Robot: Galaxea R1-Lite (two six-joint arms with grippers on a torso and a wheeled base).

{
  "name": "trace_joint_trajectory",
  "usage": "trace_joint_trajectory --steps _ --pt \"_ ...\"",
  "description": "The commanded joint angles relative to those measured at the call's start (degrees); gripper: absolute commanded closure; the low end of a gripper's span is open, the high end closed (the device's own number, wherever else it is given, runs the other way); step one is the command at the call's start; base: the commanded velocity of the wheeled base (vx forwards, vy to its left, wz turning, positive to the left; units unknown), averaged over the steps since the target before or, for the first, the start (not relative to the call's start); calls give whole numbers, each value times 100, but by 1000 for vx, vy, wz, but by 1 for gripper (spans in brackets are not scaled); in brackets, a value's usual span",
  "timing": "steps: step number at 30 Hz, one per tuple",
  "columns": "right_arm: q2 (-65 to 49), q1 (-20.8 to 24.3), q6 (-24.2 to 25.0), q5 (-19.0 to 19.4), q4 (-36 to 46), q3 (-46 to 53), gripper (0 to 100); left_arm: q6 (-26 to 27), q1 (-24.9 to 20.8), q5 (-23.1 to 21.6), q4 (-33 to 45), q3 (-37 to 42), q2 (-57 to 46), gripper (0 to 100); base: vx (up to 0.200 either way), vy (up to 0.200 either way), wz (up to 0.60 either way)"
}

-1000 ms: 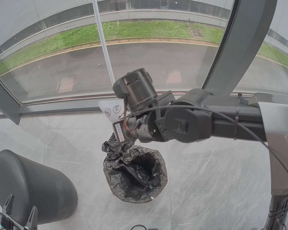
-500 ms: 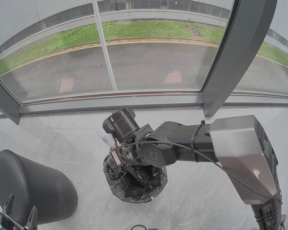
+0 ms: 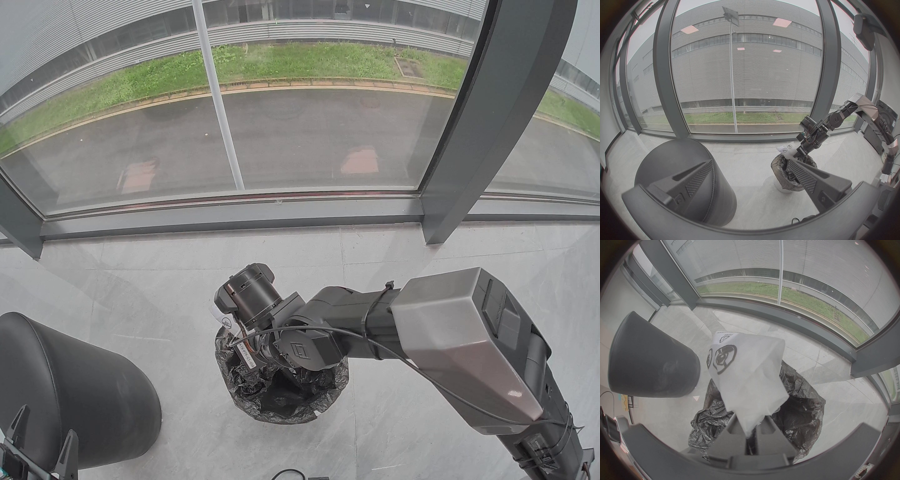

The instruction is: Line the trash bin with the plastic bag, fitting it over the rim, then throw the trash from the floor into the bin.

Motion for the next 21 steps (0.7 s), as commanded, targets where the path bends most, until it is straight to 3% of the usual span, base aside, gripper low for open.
trace_joint_trajectory --steps 1,21 --pt "181 -4 1 -3 3 -1 100 -4 0 0 -1 101 -93 0 0 0 0" --pt "340 -13 -8 -12 3 149 100 -4 0 0 -1 101 -93 0 0 0 0"
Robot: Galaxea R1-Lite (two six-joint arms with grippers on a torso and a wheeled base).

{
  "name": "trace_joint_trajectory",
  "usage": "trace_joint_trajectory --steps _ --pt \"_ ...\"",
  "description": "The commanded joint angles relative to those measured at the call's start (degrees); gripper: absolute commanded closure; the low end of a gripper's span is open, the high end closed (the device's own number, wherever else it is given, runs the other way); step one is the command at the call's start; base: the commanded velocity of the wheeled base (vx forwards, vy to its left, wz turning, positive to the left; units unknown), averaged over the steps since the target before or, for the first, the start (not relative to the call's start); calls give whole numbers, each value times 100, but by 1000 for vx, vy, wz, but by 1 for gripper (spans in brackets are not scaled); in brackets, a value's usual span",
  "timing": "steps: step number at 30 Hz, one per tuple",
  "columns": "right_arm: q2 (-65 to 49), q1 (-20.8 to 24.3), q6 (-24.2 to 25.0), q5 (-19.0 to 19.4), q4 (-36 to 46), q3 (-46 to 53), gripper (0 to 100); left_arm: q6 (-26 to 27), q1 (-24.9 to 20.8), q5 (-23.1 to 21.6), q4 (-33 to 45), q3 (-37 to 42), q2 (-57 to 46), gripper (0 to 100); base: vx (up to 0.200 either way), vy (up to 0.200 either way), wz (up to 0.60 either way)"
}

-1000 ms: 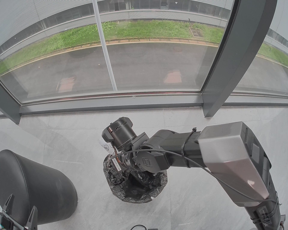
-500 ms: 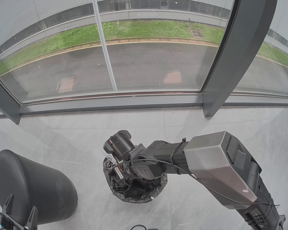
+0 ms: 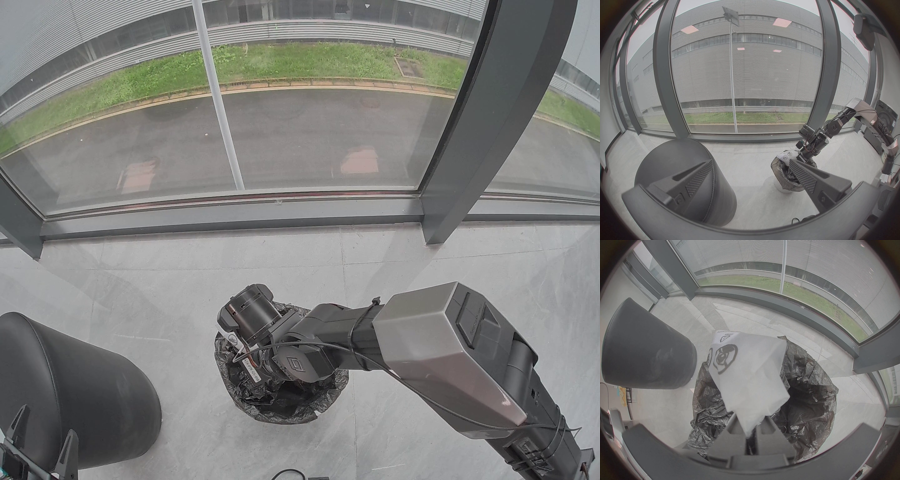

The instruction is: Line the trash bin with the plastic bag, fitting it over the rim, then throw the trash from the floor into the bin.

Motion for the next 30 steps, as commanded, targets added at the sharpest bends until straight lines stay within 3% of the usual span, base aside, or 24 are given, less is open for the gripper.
trace_joint_trajectory --steps 1,10,11,30 --pt "14 -6 0 -1 1 77 100 -4 0 0 -1 101 -93 0 0 0 0" --pt "5 -76 0 -10 1 148 100 -4 0 0 -1 101 -93 0 0 0 0" --pt "14 -76 0 -10 1 148 0 -4 0 0 -1 101 -93 0 0 0 0" --pt "-180 -76 61 -27 -140 165 0 -4 0 0 -1 101 -93 0 0 0 0"
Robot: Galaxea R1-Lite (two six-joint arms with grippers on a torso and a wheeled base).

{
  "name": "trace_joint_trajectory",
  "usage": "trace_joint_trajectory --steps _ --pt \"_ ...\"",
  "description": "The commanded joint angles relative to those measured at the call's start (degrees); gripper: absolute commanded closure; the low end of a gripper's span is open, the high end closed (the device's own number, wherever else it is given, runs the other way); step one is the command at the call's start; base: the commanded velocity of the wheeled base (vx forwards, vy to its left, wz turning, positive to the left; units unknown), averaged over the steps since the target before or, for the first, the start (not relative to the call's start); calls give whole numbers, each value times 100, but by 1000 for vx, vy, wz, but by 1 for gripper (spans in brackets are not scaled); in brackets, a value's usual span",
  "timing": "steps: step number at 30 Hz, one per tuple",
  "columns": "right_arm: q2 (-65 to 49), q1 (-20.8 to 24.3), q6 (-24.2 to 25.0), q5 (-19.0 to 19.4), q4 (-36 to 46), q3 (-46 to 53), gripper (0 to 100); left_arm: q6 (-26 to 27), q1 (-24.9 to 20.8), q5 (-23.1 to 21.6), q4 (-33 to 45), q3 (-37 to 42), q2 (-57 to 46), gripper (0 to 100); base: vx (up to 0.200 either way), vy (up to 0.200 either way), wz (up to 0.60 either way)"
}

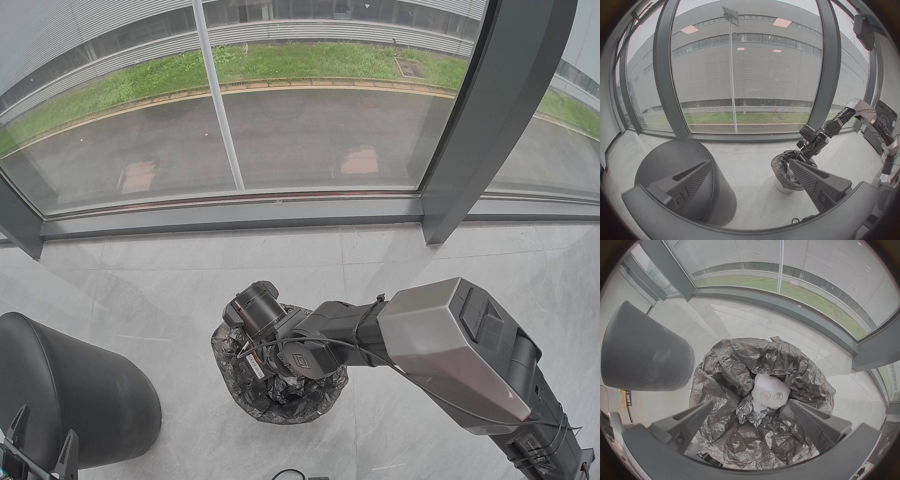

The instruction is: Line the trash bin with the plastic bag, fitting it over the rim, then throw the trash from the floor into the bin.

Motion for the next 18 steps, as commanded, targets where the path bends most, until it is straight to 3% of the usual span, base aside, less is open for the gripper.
trace_joint_trajectory --steps 1,18 --pt "-136 2 6 1 -1 34 0 -2 0 3 -1 101 -93 0 0 0 0" --pt "-224 55 6 -8 -352 333 0 -2 0 -6 -1 101 -93 0 0 0 0"
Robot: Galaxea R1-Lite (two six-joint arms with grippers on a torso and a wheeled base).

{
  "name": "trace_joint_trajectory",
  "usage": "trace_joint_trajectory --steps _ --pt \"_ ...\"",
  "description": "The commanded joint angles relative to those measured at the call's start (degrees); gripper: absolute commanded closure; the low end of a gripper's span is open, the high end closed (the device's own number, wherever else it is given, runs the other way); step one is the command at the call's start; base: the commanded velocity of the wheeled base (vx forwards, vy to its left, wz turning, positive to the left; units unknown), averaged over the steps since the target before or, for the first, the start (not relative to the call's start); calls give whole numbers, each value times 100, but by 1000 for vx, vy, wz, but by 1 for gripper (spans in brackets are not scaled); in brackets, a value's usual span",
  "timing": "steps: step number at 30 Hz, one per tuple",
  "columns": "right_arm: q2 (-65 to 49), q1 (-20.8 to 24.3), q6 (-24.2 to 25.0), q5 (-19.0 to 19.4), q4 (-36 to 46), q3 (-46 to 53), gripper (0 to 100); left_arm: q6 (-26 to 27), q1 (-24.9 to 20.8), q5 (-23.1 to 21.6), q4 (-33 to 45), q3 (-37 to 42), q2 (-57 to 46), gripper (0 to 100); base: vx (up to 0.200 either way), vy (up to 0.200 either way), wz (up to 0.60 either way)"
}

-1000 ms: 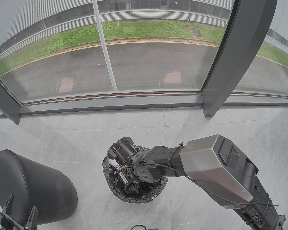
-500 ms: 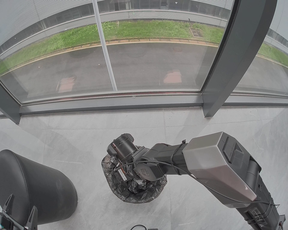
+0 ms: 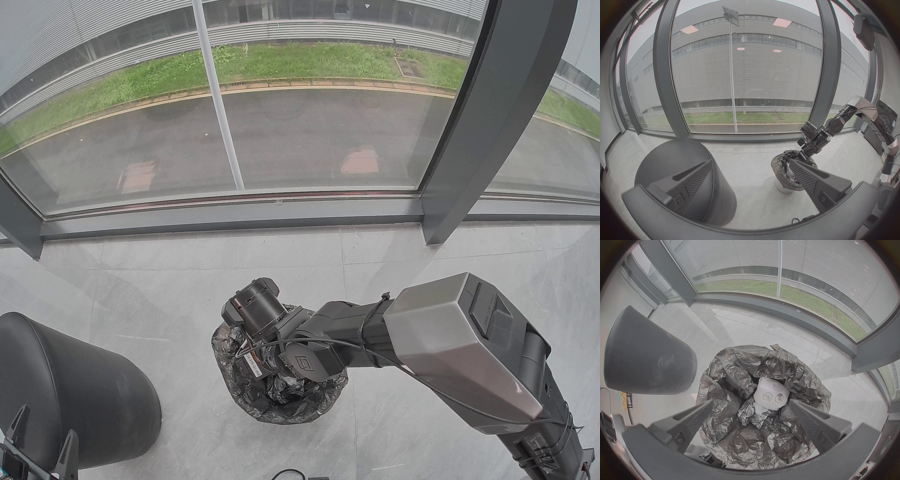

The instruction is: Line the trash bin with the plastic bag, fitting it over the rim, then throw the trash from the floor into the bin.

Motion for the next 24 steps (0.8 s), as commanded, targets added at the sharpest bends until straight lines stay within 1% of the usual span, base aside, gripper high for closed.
trace_joint_trajectory --steps 1,2,9,15,18,24 --pt "-1 2 -4 1 1 7 0 -4 0 3 -1 101 -93 0 0 0 0" --pt "-1 2 -4 1 -7 7 100 -4 0 -6 -1 101 -93 0 0 0 0" --pt "34 -6 -4 36 -34 7 100 -4 0 3 -1 101 -93 0 0 0 0" --pt "113 -6 -91 71 -333 -10 100 -4 0 -6 -1 101 -93 0 0 0 0" --pt "183 -33 -267 98 -341 -133 100 -4 0 3 -1 101 -93 0 0 0 0" --pt "465 -121 -311 300 -253 -685 100 -4 0 3 -1 101 -93 0 0 0 0"
